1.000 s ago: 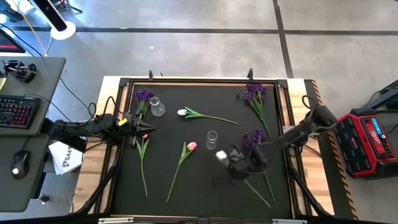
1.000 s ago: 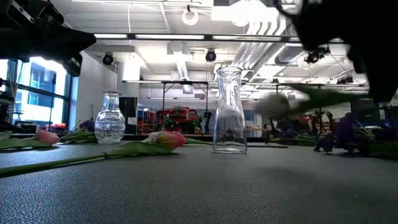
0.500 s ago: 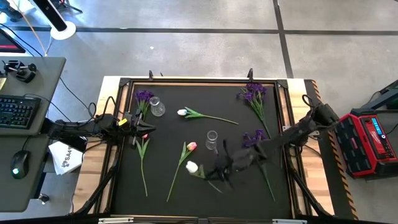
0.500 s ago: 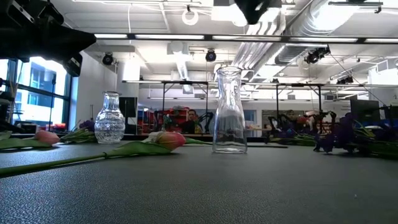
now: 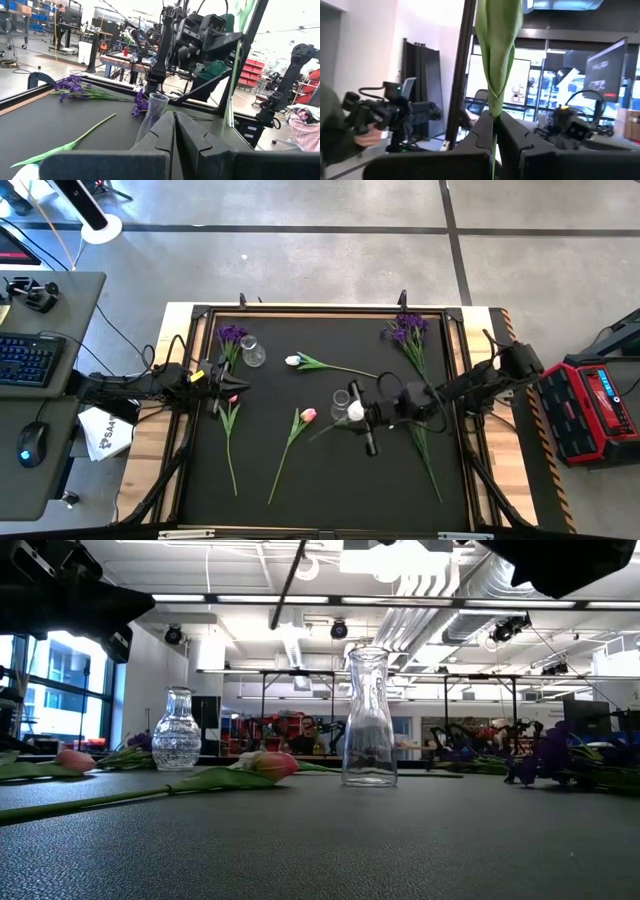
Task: Sort flowers into vase by color
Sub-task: Put the bottom white tulip into the right transparent flower vase
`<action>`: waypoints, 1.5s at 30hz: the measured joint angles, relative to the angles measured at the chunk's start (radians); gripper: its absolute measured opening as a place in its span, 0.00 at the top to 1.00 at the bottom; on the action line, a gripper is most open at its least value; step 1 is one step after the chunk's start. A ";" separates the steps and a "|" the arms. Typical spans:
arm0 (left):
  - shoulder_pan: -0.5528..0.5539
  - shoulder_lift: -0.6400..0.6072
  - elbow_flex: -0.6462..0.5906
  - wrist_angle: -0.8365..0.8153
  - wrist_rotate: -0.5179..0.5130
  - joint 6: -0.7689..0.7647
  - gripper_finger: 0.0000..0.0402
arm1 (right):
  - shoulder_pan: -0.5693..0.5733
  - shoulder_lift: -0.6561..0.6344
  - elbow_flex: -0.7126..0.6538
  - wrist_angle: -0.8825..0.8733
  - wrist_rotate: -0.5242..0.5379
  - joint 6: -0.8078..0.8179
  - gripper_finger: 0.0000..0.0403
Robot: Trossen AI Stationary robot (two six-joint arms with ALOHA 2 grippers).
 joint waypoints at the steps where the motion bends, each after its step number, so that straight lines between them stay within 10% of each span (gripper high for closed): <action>1: 0.000 0.000 0.000 0.000 -0.005 0.000 0.99 | -0.004 -0.014 -0.004 -0.004 0.002 0.000 1.00; 16: 0.000 0.000 0.000 0.000 -0.034 0.000 0.99 | -0.030 -0.413 -0.026 -0.472 0.284 -0.082 1.00; 45: 0.000 0.000 0.000 0.007 -0.035 0.000 0.99 | -0.102 -0.320 -0.026 -0.695 0.365 0.097 1.00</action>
